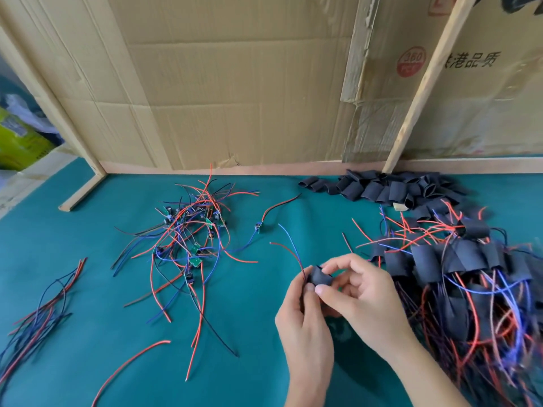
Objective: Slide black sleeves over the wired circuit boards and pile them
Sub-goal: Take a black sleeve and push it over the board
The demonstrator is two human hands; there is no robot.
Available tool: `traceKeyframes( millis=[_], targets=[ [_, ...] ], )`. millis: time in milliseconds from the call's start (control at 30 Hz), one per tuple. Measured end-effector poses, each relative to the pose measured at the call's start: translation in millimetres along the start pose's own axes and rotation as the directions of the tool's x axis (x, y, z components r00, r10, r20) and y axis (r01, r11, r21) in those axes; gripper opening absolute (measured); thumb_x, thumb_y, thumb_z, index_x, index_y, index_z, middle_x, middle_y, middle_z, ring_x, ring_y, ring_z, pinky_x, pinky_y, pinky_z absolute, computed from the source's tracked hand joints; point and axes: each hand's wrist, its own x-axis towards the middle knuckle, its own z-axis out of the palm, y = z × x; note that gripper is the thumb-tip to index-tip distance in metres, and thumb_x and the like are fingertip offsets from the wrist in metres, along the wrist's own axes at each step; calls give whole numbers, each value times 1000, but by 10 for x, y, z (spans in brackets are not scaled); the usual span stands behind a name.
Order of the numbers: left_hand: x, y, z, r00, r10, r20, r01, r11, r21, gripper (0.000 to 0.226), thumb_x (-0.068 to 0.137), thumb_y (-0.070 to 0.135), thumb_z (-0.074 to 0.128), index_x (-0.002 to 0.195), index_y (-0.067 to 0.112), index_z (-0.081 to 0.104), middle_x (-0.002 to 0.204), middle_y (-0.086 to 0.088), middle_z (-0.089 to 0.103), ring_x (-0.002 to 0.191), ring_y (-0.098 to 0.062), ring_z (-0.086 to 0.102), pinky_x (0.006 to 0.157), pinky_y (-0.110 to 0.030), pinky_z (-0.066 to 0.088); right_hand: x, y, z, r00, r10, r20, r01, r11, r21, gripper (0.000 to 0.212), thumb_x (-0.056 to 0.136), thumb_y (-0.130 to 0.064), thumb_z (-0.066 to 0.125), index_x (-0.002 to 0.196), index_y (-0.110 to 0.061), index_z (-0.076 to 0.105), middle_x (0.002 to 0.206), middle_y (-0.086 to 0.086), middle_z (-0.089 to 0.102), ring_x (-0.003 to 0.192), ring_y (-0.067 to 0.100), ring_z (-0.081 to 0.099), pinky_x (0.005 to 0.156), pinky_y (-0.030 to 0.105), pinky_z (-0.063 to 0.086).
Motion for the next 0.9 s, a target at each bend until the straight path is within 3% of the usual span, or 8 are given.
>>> traceKeyframes(
  millis=[133, 200, 300, 533, 600, 700, 800, 900],
  targets=[
    [-15, 18, -4, 997, -4, 79, 6, 1000, -18, 42, 103, 0, 44, 110, 24, 78, 95, -3, 80, 78, -20, 74, 63, -26, 57, 0, -64, -129, 991, 44, 127, -58, 992, 112, 26, 77, -1, 82, 84, -24, 72, 117, -4, 77, 78, 32, 69, 68, 43, 58],
    [-27, 11, -9, 995, -13, 97, 17, 999, -43, 43, 102, -1, 45, 105, 24, 80, 86, -7, 79, 65, -20, 68, 54, -26, 53, 5, -81, -168, 990, 38, 136, -50, 995, 84, 33, 82, 8, 79, 86, -24, 72, 112, -1, 78, 81, 36, 70, 73, 46, 59],
    [-35, -11, -2, 993, 1, 118, 9, 996, -86, 49, 104, -3, 42, 96, 27, 80, 68, -11, 69, 53, -23, 60, 45, -26, 47, 25, -125, -236, 994, 12, 113, -18, 998, 59, 42, 83, 8, 79, 94, -31, 72, 101, 2, 80, 82, 28, 73, 76, 34, 62],
    [-20, 7, -20, 988, 11, 153, 6, 994, -111, 41, 105, 1, 44, 91, 21, 78, 63, -11, 64, 51, -23, 56, 43, -25, 43, 26, -157, -291, 991, 6, 134, -4, 1000, -17, 45, 81, -6, 87, 104, -42, 74, 103, -8, 81, 89, 13, 74, 81, 29, 57],
    [-36, 41, -30, 985, 7, 175, 13, 994, -109, 34, 101, 9, 48, 90, 20, 77, 63, -12, 63, 50, -23, 56, 42, -24, 41, 19, -168, -295, 990, 9, 141, -20, 997, 76, 41, 78, -6, 88, 104, -37, 77, 102, -1, 81, 91, 21, 75, 79, 25, 58],
    [-43, 44, -42, 980, -15, 200, 34, 995, -94, 42, 103, -1, 41, 88, 17, 76, 64, -12, 63, 47, -23, 56, 40, -23, 39, 0, -179, -281, 989, 7, 149, -32, 986, 163, 33, 71, -13, 89, 98, -29, 80, 94, 8, 79, 85, 22, 75, 76, 27, 60],
    [-41, 40, -50, 980, -29, 197, 52, 993, -108, 44, 103, -5, 39, 86, 14, 74, 63, -15, 63, 44, -24, 55, 38, -21, 37, 45, -255, -256, 997, -71, -32, 75, 987, 141, 28, 78, -5, 87, 95, -25, 79, 86, 8, 79, 75, 21, 75, 70, 24, 57],
    [-51, 29, -40, 984, -28, 174, 49, 992, -118, 36, 103, -2, 45, 88, 11, 74, 61, -17, 63, 43, -23, 54, 37, -21, 36, 246, -392, -273, 938, -153, -311, 190, 978, 90, 16, 81, -11, 85, 89, -23, 76, 76, 1, 78, 58, 15, 70, 57, 18, 53]
  ],
)
